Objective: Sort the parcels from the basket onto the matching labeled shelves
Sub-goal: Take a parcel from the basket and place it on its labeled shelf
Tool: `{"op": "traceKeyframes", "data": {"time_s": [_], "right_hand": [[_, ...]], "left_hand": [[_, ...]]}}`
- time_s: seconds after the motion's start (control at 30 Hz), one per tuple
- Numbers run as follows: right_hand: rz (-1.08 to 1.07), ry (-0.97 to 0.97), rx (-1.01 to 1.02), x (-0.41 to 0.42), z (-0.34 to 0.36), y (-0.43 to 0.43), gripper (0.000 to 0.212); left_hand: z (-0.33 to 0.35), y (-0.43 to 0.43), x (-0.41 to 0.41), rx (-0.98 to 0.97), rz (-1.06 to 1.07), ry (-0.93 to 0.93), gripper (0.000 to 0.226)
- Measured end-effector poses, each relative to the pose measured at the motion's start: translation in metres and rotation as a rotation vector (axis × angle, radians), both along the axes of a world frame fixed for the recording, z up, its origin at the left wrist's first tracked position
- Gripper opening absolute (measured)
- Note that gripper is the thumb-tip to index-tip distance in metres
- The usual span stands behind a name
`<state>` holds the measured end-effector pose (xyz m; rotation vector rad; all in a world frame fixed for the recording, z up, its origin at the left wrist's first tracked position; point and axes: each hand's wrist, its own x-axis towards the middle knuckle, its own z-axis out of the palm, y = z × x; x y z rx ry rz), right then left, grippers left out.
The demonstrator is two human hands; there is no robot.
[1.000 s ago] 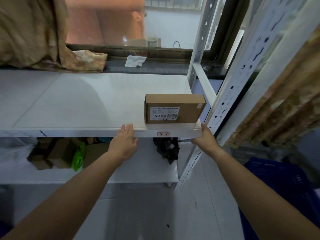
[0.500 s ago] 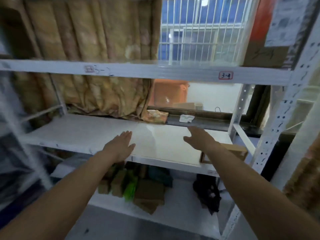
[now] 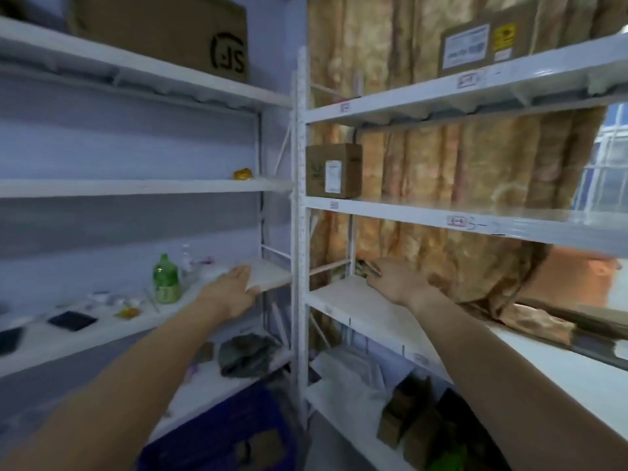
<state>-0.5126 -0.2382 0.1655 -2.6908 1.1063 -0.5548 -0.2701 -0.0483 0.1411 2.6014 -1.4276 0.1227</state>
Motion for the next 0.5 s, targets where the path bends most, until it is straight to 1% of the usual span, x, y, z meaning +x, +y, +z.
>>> {"op": "traceKeyframes", "data": {"time_s": [0.13, 0.23, 0.33, 0.43, 0.5], "right_hand": [[0.096, 0.052, 0.012, 0.088, -0.014, 0.02, 0.053], [0.175, 0.095, 0.045, 0.154, -0.052, 0.026, 0.057], [0.246, 0.203, 0.12, 0.222, -0.112, 0.026, 0.064], [0.302, 0.289, 0.213, 0.285, -0.178, 0.019, 0.059], [0.352, 0.338, 0.266, 0.33, -0.223, 0.005, 0.057]], "left_hand": [[-0.021, 0.039, 0.06, 0.023, 0.084, 0.034, 0.062], [-0.06, 0.056, 0.102, 0.067, 0.117, 0.072, 0.06], [-0.115, 0.067, 0.152, 0.134, 0.177, 0.136, 0.063], [-0.169, 0.062, 0.202, 0.243, 0.223, 0.177, 0.064], [-0.202, 0.041, 0.239, 0.299, 0.226, 0.2, 0.064]]}}
